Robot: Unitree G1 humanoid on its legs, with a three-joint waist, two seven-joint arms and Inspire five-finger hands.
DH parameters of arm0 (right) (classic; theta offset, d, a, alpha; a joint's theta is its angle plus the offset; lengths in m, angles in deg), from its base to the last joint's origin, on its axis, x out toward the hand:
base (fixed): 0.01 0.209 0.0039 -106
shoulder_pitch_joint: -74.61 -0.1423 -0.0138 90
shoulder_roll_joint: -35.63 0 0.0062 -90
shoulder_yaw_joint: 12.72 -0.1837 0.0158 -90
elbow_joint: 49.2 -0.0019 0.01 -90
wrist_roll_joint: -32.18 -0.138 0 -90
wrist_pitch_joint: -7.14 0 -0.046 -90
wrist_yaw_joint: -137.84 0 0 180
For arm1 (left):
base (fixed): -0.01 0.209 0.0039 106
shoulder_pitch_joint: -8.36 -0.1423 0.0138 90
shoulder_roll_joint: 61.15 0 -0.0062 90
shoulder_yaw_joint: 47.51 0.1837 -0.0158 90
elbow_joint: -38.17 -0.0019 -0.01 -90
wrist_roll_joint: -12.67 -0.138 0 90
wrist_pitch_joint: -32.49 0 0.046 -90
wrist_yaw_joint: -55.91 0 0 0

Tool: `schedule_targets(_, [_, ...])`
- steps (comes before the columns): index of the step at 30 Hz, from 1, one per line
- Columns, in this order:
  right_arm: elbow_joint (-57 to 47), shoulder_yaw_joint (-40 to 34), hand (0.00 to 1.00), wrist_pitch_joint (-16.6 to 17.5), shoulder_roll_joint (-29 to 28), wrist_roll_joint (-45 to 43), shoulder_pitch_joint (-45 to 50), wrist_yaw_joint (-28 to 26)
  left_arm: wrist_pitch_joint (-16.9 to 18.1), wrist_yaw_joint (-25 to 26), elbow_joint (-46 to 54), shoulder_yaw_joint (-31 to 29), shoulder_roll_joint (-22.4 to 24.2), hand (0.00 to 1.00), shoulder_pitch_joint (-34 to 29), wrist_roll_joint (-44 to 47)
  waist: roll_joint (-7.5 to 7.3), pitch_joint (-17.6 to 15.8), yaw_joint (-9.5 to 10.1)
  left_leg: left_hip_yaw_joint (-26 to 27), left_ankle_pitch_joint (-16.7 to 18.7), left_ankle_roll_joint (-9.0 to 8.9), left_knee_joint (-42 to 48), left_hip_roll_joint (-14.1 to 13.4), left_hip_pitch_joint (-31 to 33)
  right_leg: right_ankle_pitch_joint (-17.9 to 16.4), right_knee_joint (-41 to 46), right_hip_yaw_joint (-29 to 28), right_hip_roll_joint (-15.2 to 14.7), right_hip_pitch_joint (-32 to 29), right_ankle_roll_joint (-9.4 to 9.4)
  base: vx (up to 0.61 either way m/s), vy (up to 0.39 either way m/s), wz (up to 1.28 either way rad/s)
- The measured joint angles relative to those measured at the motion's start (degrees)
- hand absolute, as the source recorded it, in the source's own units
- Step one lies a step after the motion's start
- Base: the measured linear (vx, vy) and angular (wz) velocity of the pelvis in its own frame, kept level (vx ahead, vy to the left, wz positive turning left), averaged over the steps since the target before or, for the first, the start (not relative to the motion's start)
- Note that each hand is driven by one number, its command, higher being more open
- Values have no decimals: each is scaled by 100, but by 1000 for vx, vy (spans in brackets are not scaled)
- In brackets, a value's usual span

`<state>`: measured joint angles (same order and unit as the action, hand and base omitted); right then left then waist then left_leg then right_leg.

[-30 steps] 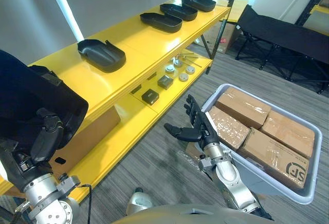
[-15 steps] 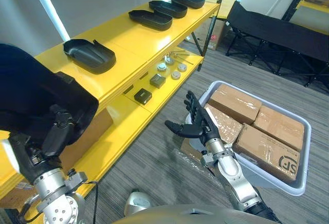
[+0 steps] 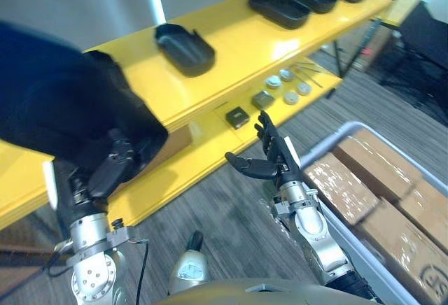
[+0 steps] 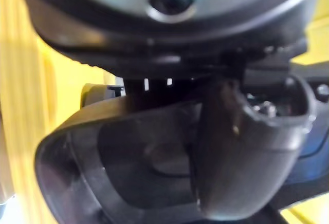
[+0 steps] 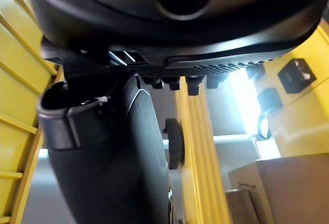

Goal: Walk over and take three plastic housings, then place them on the shelf

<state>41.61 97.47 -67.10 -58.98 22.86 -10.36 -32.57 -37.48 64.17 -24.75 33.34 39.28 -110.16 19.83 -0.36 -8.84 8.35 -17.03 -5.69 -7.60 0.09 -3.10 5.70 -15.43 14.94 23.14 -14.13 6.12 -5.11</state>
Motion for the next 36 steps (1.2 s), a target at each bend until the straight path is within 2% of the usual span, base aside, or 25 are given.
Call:
schedule_targets(1, [-136, -74, 100, 42, -46, 1, 101, 47, 0, -179, -14, 52, -104, 0, 104, 25, 15, 2, -6, -137, -90, -19, -63, 75, 48, 7, 37, -6, 0, 36, -40, 60, -116, 90])
schedule_targets(4, [-162, -284, 100, 184, -55, 7, 105, 72, 4, -392, -13, 224, -278, 0, 362, 13, -14, -15, -107, -118, -295, 15, -87, 178, 202, 141, 38, 5, 25, 123, -249, 45, -23, 87])
schedule_targets(6, [-169, -395, 100, 215, -54, 7, 24, 40, 4, -381, -14, 265, -304, 0, 364, 17, -49, -21, -40, -52, -295, 16, -90, 164, 173, 154, -43, 17, 41, 183, -271, -20, -15, 7])
schedule_targets(8, [-174, -443, 100, 256, -46, 7, -69, 32, 4, -382, -14, 266, -304, 0, 358, 20, -32, -32, -55, -22, -312, 16, -89, 153, 183, 155, -123, 18, 55, 192, -275, -46, -14, -9])
schedule_targets(11, [-174, -577, 100, 257, 14, 11, -102, 51, 4, -337, -17, 388, -298, 0, 356, 23, 74, -142, -86, 37, -354, 43, -73, 119, 206, 147, -182, 16, 93, 188, -280, -92, 0, -8])
schedule_targets(15, [-182, -885, 100, 260, 27, 1, -75, 86, 14, -331, -90, 562, -272, 0, 330, 22, 230, -401, -220, 301, -397, 221, 52, 63, 430, 62, 40, 71, 80, -16, -289, -145, 32, 10])
schedule_targets(16, [-200, -945, 100, 261, 25, -3, -62, 97, 31, -295, -200, 566, -272, 0, 345, 20, 239, -529, -237, 416, -420, 256, 77, 62, 432, 14, 159, 92, 28, -33, -289, -109, 33, 20])
schedule_targets(18, [-331, -1010, 100, 284, 23, -5, 36, 140, 31, -189, -395, 589, -255, 0, 340, 21, 220, -575, -241, 626, -478, 340, 82, 82, 530, -84, 379, 128, -83, -171, -320, -82, 31, 20])
schedule_targets(20, [-405, -1024, 100, 577, 16, 68, -1, 335, 32, -6, -460, 603, -209, 0, 347, 19, 169, -677, -235, 832, -491, 366, 229, 119, 697, -186, 655, 143, -226, -354, -339, -50, 51, 18])
schedule_targets(22, [-411, -1020, 100, 1046, -13, 239, -343, 705, 34, 367, -470, 598, -178, 0, 371, 13, 72, -922, -180, 987, -140, 377, 926, 272, 929, -311, 1022, 10, -464, -464, -443, -12, 86, -11])
schedule_targets(23, [-420, -1021, 100, 1144, -23, 240, -452, 764, 33, 437, -470, 592, -162, 0, 373, 11, 75, -943, -160, 1036, 10, 370, 1196, 290, 1008, -327, 1064, -6, -500, -451, -467, 17, 84, -29])
schedule_targets(24, [-474, -1050, 100, 1282, -73, 336, -663, 930, 34, 527, -469, 561, -136, 0, 384, 3, 86, -990, -103, 1140, 338, 383, 1719, 307, 1097, -386, 1114, -78, -557, -356, -474, 28, 76, -29])
schedule_targets(25, [-549, -1086, 100, 1327, -99, 418, -734, 976, 34, 538, -466, 531, -125, 0, 390, 2, 94, -1017, -72, 1199, 501, 401, 1955, 310, 1099, -411, 1113, -120, -577, -268, -473, 102, 189, -36])
schedule_targets(26, [-882, -1104, 100, 1480, -109, 455, -865, 982, 34, 501, -423, 348, -112, 0, 392, -9, 84, -1007, -39, 1351, 939, 465, 2485, 339, 1089, -435, 930, -117, -629, 52, -481, 91, 163, -22])
schedule_targets(27, [-939, -1105, 100, 1513, -110, 455, -870, 979, 34, 492, -406, 315, -114, 0, 392, -10, 72, -999, -30, 1378, 979, 491, 2532, 343, 1081, -433, 870, -113, -645, 110, -470, 147, 232, -16])
schedule_targets(28, [-1167, -1126, 100, 1664, -112, 454, -868, 963, 34, 419, -329, 148, -119, 0, 393, -9, 18, -900, -7, 1508, 1172, 575, 2684, 360, 1073, -334, 635, -65, -646, 303, -308, 230, 200, -2])
schedule_targets(29, [-1302, -1165, 100, 1835, -88, 454, -909, 923, 38, 377, -281, -2, -117, 0, 473, 2, 51, -826, -3, 1509, 1318, 596, 2740, 368, 1069, -25, 1059, -173, -669, 165, 90, 258, 262, 5])
schedule_targets(30, [-1303, -1176, 100, 1936, -102, 435, -941, 890, 38, 333, -278, -107, -132, 0, 569, 5, 51, -775, -8, 1486, 1341, 643, 2679, 376, 1007, 329, 1606, -283, -758, -143, 333, 255, 273, 6])
schedule_targets(31, [-1300, -1199, 100, 1965, -137, 406, -967, 819, 38, 291, -243, -213, -174, 0, 614, 9, 7, -736, 10, 1508, 1345, 696, 2544, 399, 897, 704, 2046, -416, -856, -409, 454, 147, 212, 3])
schedule_targets(32, [-1290, -1204, 100, 1975, -175, 404, -995, 736, 38, 268, -209, -297, -217, 0, 627, 15, -32, -713, 14, 1508, 1340, 726, 2425, 429, 796, 991, 2309, -506, -925, -562, 472, 245, 188, 5])
schedule_targets(33, [-1262, -1225, 100, 1998, -261, 421, -1087, 546, 38, 255, -179, -434, -333, 0, 677, 20, -59, -692, -22, 1415, 1285, 907, 2133, 454, 485, 1560, 2882, -709, -1062, -884, 433, 248, 95, 11])
schedule_targets(35, [-1211, -1235, 100, 2004, -245, 447, -1283, 325, 39, 258, -176, -549, -375, 0, 722, 69, 21, -686, -38, 1329, 1321, 983, 1960, 418, 202, 1011, 3206, -727, -943, -1074, 405, 286, 110, 18])
schedule_targets(36, [-1208, -1293, 100, 2004, -182, 448, -1505, 133, 39, 256, -176, -571, -378, 0, 806, 195, 105, -624, -59, 1214, 1332, 996, 1832, 366, 58, 698, 2939, -701, -693, -1202, 349, 302, 117, 41])
